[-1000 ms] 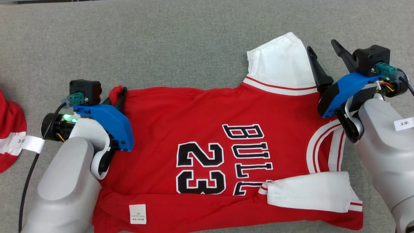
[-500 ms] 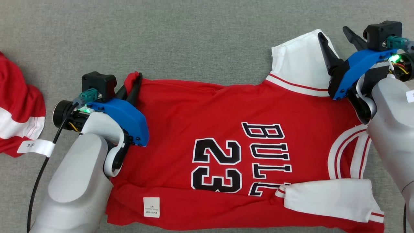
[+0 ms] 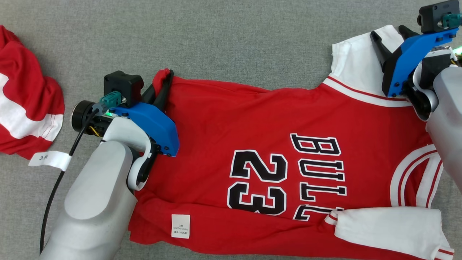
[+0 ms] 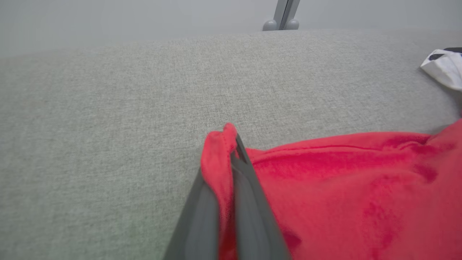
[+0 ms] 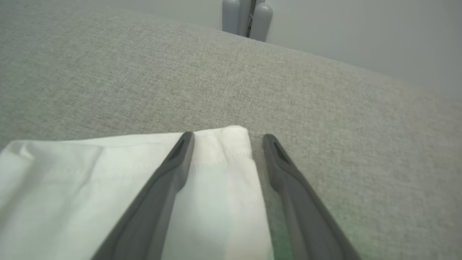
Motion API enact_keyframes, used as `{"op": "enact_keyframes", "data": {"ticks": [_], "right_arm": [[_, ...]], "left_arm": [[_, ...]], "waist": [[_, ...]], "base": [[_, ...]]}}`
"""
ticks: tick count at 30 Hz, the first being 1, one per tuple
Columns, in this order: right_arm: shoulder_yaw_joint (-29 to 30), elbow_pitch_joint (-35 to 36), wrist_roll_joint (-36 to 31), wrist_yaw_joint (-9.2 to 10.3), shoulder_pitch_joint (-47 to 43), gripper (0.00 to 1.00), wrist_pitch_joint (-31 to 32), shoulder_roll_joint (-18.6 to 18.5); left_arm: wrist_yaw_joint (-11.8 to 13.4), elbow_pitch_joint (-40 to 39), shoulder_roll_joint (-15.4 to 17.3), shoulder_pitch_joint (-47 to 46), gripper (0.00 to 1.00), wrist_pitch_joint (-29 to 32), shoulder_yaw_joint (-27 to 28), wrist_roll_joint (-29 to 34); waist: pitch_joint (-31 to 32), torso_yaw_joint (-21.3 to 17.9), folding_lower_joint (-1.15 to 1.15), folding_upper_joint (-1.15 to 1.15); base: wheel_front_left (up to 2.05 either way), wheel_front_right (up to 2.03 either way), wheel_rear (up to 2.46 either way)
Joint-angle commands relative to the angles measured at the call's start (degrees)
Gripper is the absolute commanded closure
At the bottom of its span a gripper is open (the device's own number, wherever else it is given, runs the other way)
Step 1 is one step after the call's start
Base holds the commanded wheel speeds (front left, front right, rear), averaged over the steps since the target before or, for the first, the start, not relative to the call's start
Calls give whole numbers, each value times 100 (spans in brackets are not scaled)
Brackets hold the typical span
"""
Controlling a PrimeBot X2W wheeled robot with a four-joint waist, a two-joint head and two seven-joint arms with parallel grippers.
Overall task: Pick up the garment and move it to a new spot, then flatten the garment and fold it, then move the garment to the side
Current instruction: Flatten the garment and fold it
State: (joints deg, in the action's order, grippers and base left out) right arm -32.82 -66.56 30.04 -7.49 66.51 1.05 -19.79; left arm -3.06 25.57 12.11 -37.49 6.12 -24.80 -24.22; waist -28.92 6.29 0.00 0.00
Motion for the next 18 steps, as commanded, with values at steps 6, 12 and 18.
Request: {"op": "enact_keyframes", "data": {"ticks": [6,12,18], "right_arm": [[-234,99,321,1,65,100,14,13],[-304,140,517,0,-25,100,-418,-42],[-486,405,806,0,-367,100,-947,-55]], "left_arm": [[-17,161,-14,-148,100,-182,6,-52],[-27,292,2,-40,100,-309,19,-107],[-25,494,72,139,100,-446,69,-196]], "waist": [[-33,-72,0,0],[124,-196,0,0],[482,-382,0,0]], "base": [[0,0,0],[0,0,0],[0,0,0]]}}
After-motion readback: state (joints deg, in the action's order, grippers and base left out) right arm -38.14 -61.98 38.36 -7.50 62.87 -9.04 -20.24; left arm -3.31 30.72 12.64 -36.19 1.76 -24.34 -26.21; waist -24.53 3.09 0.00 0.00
